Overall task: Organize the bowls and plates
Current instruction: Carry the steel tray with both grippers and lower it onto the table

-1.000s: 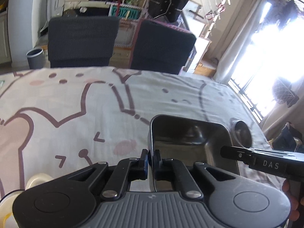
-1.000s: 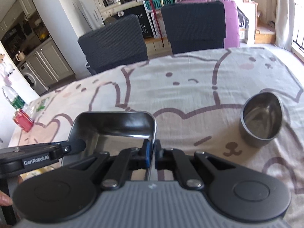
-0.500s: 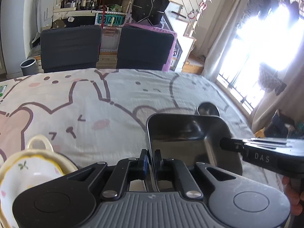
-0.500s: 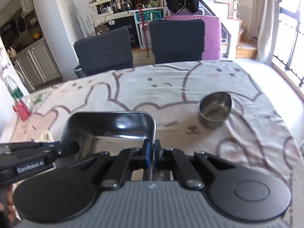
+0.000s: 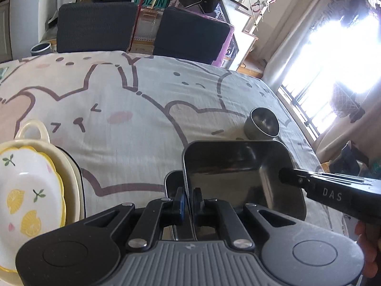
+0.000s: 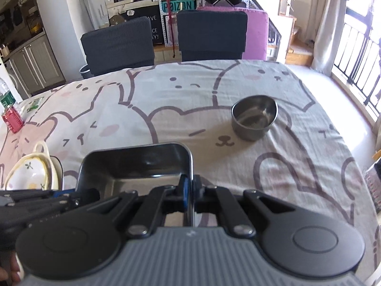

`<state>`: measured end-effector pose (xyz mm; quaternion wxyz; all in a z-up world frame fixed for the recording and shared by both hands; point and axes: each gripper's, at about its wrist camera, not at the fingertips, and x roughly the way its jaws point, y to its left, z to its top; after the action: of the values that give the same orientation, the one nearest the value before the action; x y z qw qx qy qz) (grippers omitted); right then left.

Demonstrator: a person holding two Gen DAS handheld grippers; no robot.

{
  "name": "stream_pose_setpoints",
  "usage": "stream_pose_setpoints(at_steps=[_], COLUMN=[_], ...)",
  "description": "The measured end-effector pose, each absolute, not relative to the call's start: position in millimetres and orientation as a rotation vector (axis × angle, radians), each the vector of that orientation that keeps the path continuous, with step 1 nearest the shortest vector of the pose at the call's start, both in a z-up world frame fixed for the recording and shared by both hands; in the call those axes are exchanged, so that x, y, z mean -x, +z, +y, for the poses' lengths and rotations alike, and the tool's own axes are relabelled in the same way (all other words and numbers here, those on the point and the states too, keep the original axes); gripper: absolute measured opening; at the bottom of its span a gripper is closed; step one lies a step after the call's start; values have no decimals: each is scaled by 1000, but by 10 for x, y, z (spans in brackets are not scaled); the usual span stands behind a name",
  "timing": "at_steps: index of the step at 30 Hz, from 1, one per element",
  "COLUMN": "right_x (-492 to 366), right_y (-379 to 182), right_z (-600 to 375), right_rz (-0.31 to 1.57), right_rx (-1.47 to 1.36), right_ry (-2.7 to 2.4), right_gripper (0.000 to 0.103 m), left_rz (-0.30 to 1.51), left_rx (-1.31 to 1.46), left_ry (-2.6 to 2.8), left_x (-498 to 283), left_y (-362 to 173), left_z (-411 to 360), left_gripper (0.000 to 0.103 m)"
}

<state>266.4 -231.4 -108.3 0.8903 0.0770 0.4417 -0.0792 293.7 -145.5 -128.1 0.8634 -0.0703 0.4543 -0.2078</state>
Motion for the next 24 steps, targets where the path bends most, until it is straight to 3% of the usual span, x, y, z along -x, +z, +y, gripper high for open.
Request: stream_pose_setpoints(at_steps=[24], right_x=[-2778], right_y=[-1183], right_z=[-2228], right_rz=[981], right_rx=[-114], right_ry=[-142], right_gripper=[5], left_rz=[1015], left_rx=[113], left_ry=[-457], left_x=[-3075], left_y=[-1469], left_z=[-1404], left_gripper=[7])
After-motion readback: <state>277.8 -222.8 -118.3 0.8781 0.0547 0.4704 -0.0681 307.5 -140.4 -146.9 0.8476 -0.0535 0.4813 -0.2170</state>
